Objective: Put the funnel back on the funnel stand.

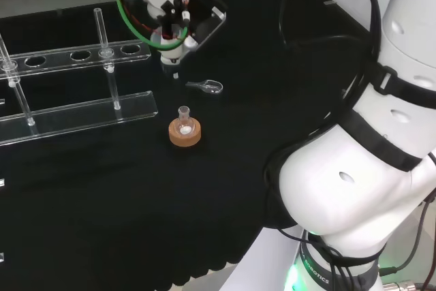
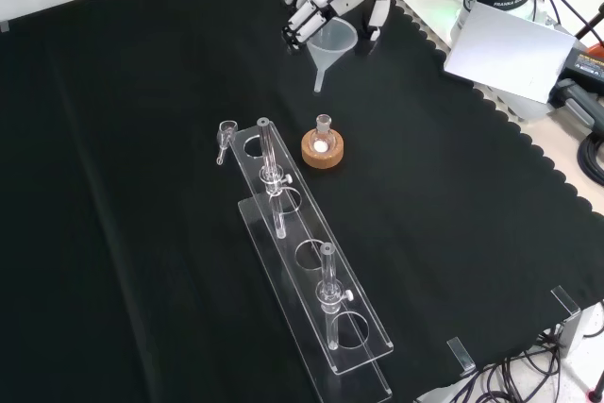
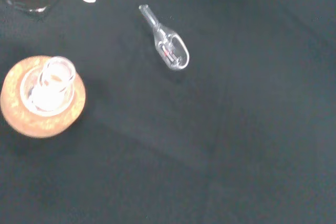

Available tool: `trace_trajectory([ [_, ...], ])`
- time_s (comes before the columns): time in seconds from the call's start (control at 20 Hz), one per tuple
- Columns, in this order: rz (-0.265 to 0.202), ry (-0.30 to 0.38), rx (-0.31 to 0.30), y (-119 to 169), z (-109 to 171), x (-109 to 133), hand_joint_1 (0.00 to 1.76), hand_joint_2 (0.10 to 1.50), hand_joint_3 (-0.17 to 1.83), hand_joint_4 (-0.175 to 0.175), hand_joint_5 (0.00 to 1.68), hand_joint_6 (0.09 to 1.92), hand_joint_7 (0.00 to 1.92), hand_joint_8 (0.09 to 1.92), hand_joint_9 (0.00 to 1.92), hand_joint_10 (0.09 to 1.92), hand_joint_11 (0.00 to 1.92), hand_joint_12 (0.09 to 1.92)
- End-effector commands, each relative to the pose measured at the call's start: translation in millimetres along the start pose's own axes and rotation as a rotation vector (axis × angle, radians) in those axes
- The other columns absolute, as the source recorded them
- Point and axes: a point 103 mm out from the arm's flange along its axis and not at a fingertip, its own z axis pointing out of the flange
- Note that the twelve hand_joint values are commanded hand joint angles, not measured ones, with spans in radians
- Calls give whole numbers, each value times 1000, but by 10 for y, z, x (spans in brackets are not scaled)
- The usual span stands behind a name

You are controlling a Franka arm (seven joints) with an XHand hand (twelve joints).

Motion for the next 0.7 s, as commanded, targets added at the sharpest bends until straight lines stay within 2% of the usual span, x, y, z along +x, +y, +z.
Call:
trace_trajectory([
  [0.05,17,13,-19,148,-218,-189,918,795,484,-31,706,736,674,738,1152,301,872,1002],
  [0.4,18,26,-46,373,-483,-260,913,797,488,-32,712,736,674,739,1151,302,871,1005],
  [0.7,-16,31,-52,664,-592,-156,911,798,490,-32,714,737,675,740,1150,304,871,1006],
])
